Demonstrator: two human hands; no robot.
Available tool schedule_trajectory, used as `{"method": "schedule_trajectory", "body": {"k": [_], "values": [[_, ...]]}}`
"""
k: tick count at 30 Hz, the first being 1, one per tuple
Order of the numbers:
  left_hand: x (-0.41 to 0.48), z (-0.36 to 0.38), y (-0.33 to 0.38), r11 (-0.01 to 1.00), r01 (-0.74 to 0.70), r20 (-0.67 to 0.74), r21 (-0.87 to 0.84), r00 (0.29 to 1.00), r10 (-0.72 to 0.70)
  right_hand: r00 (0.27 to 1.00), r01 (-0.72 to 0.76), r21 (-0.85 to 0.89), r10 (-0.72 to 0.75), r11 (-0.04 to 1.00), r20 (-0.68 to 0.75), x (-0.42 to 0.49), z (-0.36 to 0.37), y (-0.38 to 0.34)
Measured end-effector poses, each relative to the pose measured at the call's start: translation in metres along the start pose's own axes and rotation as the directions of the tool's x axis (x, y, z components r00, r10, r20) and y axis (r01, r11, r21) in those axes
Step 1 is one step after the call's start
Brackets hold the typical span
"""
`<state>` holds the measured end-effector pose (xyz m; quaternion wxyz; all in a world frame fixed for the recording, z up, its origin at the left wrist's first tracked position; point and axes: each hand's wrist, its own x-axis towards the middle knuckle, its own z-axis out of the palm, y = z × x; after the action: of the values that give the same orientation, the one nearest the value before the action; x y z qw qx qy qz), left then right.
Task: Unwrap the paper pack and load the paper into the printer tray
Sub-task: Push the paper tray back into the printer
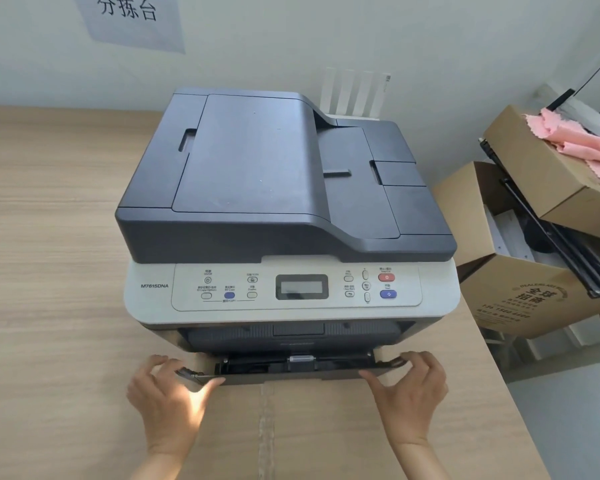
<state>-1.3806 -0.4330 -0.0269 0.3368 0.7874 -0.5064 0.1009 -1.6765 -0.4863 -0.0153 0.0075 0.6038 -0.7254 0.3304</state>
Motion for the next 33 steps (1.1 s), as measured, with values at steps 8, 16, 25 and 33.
{"method": "schedule_trajectory", "body": {"k": [8,16,25,33], "values": [[0.017,-0.004,0.003,0.819,0.517,0.384,-0.247,0.829,-0.407,0.931,-0.27,0.221,0.196,0.937,0.308,0.021,0.001,0.011],[0.024,0.003,-0.008,0.795,0.55,0.526,-0.254,0.769,-0.364,0.916,-0.306,0.405,0.152,0.862,0.37,0.029,0.007,0.021],[0.035,0.023,0.004,0.729,0.613,0.383,-0.304,0.78,-0.495,0.946,-0.314,0.448,0.237,0.837,0.22,0.034,0.029,0.011],[0.037,0.017,0.006,0.743,0.621,0.403,-0.25,0.764,-0.503,0.94,-0.328,0.443,0.243,0.835,0.239,0.032,0.027,0.009]]}}
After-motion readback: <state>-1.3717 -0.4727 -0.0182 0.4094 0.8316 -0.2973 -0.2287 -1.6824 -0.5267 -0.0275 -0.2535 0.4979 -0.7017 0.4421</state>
